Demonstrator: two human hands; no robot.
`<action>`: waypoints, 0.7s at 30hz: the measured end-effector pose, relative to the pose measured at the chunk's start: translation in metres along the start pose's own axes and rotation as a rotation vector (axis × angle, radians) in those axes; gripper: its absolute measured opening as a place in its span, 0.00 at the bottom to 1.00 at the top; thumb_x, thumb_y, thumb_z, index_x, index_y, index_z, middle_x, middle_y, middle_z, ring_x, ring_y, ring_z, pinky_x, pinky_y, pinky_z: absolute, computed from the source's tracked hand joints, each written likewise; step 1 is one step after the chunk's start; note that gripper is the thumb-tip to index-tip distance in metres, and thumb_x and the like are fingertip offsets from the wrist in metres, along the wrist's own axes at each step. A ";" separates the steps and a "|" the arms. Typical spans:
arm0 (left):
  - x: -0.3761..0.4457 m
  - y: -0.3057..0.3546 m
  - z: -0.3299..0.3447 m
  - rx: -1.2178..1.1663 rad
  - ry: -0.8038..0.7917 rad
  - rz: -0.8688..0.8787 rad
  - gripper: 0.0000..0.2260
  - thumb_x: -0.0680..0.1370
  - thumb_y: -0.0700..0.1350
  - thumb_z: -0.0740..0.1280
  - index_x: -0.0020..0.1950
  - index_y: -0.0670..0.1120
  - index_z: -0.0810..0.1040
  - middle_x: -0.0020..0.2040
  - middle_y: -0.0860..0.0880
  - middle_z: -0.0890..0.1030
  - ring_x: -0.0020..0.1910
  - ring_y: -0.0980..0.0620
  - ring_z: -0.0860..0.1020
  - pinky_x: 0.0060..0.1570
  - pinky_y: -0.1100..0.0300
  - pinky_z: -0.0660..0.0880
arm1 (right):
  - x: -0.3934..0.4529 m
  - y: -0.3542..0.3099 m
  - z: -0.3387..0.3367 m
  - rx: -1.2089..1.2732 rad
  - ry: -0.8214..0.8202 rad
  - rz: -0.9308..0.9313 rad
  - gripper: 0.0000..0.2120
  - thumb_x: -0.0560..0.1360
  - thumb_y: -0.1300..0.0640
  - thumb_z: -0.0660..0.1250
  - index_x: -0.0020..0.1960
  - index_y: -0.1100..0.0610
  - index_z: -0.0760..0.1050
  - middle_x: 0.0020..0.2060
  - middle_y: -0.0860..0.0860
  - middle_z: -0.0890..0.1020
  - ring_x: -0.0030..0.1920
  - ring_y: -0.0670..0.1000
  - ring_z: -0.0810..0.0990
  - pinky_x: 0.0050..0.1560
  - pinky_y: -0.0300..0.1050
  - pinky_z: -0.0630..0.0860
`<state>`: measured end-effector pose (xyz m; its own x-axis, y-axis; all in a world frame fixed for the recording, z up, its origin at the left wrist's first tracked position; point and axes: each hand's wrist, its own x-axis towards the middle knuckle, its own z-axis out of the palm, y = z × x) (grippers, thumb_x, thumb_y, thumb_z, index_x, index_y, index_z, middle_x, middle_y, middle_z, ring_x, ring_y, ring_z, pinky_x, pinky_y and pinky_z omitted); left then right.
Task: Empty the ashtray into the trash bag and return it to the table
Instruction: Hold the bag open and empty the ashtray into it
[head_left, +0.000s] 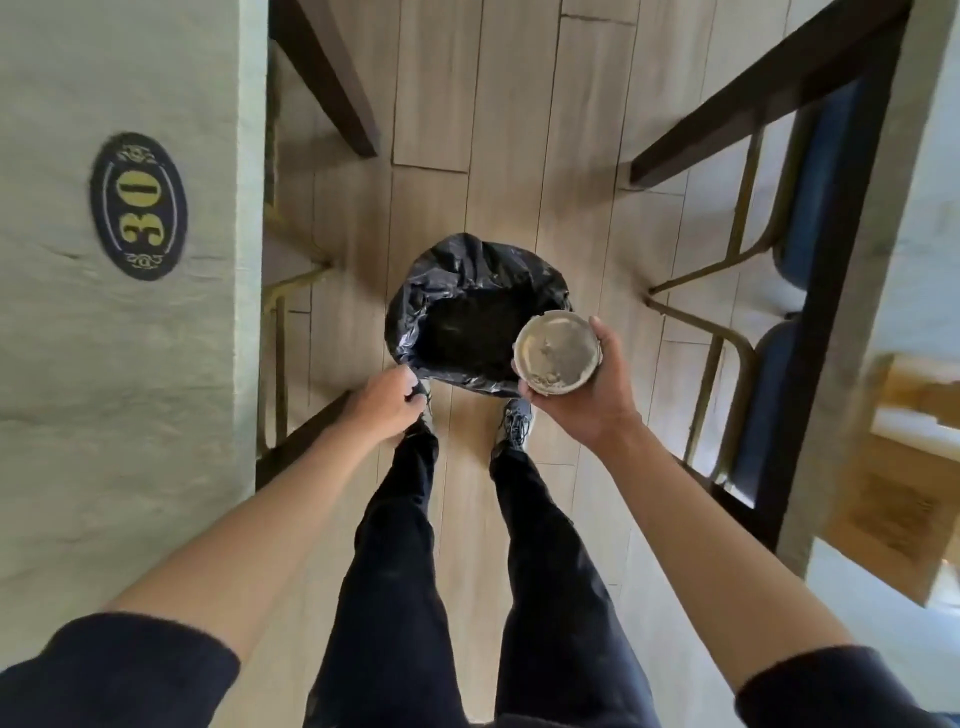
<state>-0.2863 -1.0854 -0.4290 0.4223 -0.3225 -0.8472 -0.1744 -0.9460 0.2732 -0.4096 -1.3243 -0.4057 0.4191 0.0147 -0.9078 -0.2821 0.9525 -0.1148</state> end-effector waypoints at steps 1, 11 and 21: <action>0.016 -0.002 0.002 0.008 0.007 0.000 0.15 0.78 0.50 0.64 0.58 0.40 0.77 0.54 0.42 0.83 0.52 0.42 0.82 0.52 0.47 0.79 | 0.014 -0.001 -0.003 -0.013 0.007 0.000 0.26 0.74 0.38 0.68 0.65 0.52 0.78 0.66 0.58 0.76 0.66 0.62 0.73 0.54 0.56 0.74; 0.133 -0.039 0.035 -0.198 0.110 -0.313 0.25 0.77 0.49 0.67 0.71 0.40 0.67 0.67 0.40 0.76 0.65 0.38 0.75 0.60 0.49 0.73 | 0.131 0.011 -0.047 -0.102 0.179 0.017 0.32 0.73 0.38 0.67 0.71 0.56 0.75 0.63 0.56 0.77 0.61 0.59 0.74 0.46 0.52 0.80; 0.188 -0.047 0.068 -0.318 0.147 -0.332 0.16 0.80 0.43 0.60 0.65 0.37 0.69 0.61 0.37 0.77 0.60 0.36 0.76 0.52 0.50 0.72 | 0.192 0.040 -0.064 -0.258 0.184 -0.026 0.22 0.76 0.37 0.64 0.55 0.54 0.82 0.53 0.56 0.82 0.52 0.57 0.79 0.47 0.50 0.75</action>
<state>-0.2595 -1.0996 -0.6324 0.5345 0.0187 -0.8450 0.2619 -0.9542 0.1445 -0.3958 -1.3032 -0.6105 0.2730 -0.0864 -0.9581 -0.4927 0.8428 -0.2164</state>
